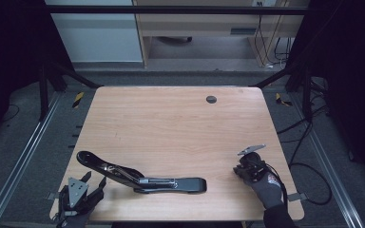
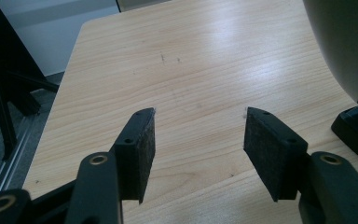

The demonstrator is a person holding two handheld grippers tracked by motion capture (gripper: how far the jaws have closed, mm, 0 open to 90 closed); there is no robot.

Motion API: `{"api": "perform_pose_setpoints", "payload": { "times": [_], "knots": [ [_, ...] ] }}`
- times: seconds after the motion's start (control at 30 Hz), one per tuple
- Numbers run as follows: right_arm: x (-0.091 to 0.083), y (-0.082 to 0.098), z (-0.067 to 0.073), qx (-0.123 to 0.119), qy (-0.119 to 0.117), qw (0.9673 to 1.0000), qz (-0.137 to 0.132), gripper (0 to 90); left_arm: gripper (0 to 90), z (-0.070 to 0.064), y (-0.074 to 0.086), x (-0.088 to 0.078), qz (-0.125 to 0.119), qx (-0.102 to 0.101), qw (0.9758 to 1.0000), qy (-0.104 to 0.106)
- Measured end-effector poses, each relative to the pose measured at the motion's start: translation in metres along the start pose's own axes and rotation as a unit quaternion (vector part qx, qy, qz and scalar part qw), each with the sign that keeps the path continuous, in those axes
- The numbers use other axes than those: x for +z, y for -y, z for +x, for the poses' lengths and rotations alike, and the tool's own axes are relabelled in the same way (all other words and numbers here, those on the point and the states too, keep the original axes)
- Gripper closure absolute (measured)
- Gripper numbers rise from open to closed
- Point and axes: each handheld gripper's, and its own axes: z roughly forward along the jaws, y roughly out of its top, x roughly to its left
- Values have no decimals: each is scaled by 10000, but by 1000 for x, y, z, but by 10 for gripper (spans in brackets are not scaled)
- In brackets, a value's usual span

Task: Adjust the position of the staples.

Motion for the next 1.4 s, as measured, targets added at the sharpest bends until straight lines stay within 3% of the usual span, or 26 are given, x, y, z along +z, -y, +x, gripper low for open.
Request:
{"api": "perform_pose_setpoints", "payload": {
  "times": [0.23, 0.43, 0.67, 1.0, 1.17, 1.4],
  "knots": [
    [-8, -3, 2, -83, -52, 9999, -137, 779, 427, 0, 0, 0, 12, 9, 10000, 3],
    [-14, -6, 5, -405, -113, 9986, -306, 779, 428, 0, 0, 0, 21, -4, 10000, 18],
    [-17, -8, 7, -524, -214, 9975, -417, 779, 428, 0, 0, 0, 26, -13, 10000, 12],
    [-27, -13, 10, -702, -327, 9947, -680, 779, 427, 0, 0, 0, 32, -9, 10000, 21],
    [-31, -17, 13, -934, -369, 9915, -825, 779, 426, 1, 0, 0, 21, -25, 10000, 48],
    [-37, -23, 18, -1085, -454, 9891, -885, 780, 425, 1, 0, 0, 26, -21, 10000, 58]
  ]
}}
